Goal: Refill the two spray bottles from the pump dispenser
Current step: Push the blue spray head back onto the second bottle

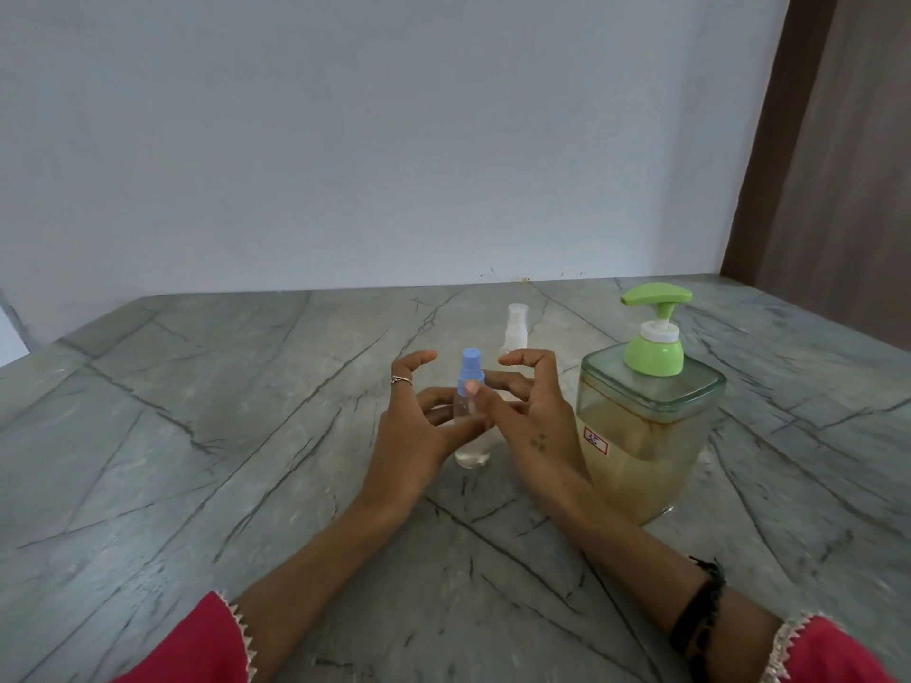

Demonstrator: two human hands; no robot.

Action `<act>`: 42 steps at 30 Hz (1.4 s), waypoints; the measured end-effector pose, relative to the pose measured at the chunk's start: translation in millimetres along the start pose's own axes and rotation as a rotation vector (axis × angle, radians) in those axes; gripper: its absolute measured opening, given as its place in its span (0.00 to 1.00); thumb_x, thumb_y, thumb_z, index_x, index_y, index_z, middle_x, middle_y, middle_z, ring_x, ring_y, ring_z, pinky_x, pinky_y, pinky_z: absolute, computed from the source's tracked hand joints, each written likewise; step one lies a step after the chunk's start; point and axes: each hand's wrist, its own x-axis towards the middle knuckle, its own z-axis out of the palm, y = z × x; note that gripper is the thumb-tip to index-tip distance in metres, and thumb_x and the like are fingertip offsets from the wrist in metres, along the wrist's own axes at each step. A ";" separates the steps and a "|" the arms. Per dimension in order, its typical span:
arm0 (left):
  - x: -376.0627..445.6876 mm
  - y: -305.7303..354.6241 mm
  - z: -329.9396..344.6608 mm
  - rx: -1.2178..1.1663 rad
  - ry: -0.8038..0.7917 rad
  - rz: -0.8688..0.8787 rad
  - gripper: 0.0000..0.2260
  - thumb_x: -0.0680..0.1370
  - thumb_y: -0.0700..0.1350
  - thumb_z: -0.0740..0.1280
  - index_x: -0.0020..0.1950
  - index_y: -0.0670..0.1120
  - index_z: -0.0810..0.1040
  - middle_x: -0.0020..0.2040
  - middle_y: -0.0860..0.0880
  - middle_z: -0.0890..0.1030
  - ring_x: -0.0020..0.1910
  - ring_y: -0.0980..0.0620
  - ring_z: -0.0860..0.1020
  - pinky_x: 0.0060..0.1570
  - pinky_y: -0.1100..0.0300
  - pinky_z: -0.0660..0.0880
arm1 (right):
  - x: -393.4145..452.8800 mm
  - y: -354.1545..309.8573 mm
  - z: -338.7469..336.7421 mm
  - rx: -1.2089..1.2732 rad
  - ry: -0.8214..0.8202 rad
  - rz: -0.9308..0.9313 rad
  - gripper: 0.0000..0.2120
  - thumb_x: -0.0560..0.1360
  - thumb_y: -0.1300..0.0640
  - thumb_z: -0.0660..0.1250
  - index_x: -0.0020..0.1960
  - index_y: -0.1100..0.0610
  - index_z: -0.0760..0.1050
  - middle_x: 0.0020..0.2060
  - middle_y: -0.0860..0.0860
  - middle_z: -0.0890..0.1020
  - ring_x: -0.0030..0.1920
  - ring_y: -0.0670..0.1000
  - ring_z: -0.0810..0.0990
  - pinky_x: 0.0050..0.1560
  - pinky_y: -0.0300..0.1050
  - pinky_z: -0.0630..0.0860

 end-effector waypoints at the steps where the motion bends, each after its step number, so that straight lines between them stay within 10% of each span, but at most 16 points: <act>1: 1.1 -0.7 -1.3 0.027 0.013 0.003 0.30 0.67 0.42 0.76 0.62 0.54 0.64 0.44 0.56 0.82 0.41 0.63 0.82 0.42 0.71 0.76 | -1.1 2.0 -0.1 0.017 -0.008 0.015 0.14 0.75 0.56 0.68 0.56 0.49 0.66 0.51 0.47 0.81 0.50 0.43 0.80 0.44 0.27 0.73; 9: 7.1 -11.5 -13.1 0.364 0.012 -0.071 0.18 0.68 0.48 0.76 0.53 0.49 0.74 0.47 0.52 0.79 0.41 0.60 0.77 0.34 0.73 0.70 | -1.0 14.9 2.5 -0.367 -0.087 0.087 0.15 0.71 0.61 0.72 0.50 0.51 0.67 0.43 0.49 0.73 0.37 0.44 0.70 0.35 0.31 0.67; 16: 5.3 -15.2 -15.3 0.414 0.031 -0.073 0.08 0.70 0.42 0.74 0.42 0.47 0.75 0.40 0.52 0.78 0.37 0.59 0.76 0.33 0.76 0.69 | -1.7 19.9 3.3 -0.508 -0.143 0.023 0.06 0.75 0.61 0.66 0.51 0.53 0.77 0.50 0.48 0.78 0.46 0.46 0.75 0.42 0.28 0.69; 24: 5.5 -17.2 -14.3 0.470 -0.015 -0.031 0.09 0.75 0.38 0.67 0.53 0.47 0.79 0.48 0.52 0.80 0.42 0.64 0.75 0.38 0.82 0.67 | 0.1 21.7 2.1 -0.615 -0.248 0.072 0.22 0.75 0.62 0.64 0.69 0.52 0.69 0.67 0.50 0.71 0.63 0.49 0.70 0.58 0.36 0.66; 31: 4.7 -16.4 -13.1 0.621 -0.103 -0.003 0.18 0.77 0.37 0.64 0.67 0.44 0.72 0.64 0.44 0.77 0.63 0.50 0.74 0.61 0.66 0.65 | 0.5 25.9 4.2 -0.703 -0.380 0.066 0.30 0.73 0.64 0.61 0.74 0.53 0.60 0.73 0.51 0.65 0.70 0.52 0.63 0.71 0.53 0.62; 42: 5.8 -6.7 -11.0 0.525 -0.057 0.132 0.06 0.75 0.42 0.69 0.51 0.45 0.81 0.40 0.56 0.81 0.39 0.64 0.78 0.40 0.78 0.70 | -3.4 9.8 -0.6 -0.623 -0.137 -0.196 0.11 0.77 0.63 0.60 0.54 0.53 0.76 0.52 0.48 0.77 0.49 0.45 0.74 0.51 0.39 0.72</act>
